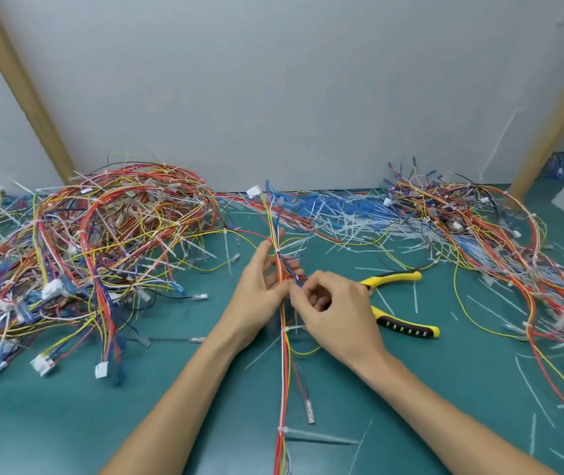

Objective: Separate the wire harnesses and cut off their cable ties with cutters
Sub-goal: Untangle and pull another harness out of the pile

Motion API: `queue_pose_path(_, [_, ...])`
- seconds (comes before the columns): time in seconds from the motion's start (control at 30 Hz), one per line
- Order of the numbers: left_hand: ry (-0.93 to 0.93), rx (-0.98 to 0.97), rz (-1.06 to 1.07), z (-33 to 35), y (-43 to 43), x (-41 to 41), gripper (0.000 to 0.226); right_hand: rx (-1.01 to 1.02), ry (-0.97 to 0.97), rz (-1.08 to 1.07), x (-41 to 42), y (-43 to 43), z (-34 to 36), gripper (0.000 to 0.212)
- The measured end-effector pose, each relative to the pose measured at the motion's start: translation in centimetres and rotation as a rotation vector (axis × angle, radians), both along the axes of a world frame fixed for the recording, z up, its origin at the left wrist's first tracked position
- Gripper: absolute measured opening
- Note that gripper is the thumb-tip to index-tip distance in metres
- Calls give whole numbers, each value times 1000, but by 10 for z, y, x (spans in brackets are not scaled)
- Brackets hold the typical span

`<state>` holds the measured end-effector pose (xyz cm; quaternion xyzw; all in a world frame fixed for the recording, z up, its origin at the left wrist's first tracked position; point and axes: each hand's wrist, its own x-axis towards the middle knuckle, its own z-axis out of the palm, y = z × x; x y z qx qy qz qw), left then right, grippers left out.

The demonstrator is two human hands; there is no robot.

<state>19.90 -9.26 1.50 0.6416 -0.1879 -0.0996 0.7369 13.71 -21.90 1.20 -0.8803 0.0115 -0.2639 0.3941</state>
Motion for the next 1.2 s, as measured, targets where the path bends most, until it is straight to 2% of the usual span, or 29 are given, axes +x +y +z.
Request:
queue_pose_path(0.07, [5,-17,42,-2,-1,1,65,-57,21,9,0,2,-2,37])
queue_pose_path(0.2, [10,-63,81,-3,-3,2,62,-234,80,-18,2,2,-9,26])
queue_pose_path(0.43, [8,-131,73,-7,-2,9,66,-261,141,-39,3,2,-6,25])
queue_pose_path(0.6, [73,-164,60,-8,-3,13,74,-146,147,-11,3,1,-4,30])
queue_pose_path(0.73, [115,-192,73,-6,-4,11,73,-106,155,134,3,-3,0,33])
queue_pose_path(0.87, [85,-165,133,-6,-6,9,69,-94,127,239,1,-5,1,33])
queue_pose_path(1.07, [87,-162,185,-7,-6,9,68,-69,148,283,0,-6,2,33])
queue_pose_path(1.13, [66,-137,179,-6,-7,10,63,15,168,279,1,-7,2,34])
queue_pose_path(1.2, [-19,-37,192,-6,-8,9,55,211,197,284,1,-8,3,33])
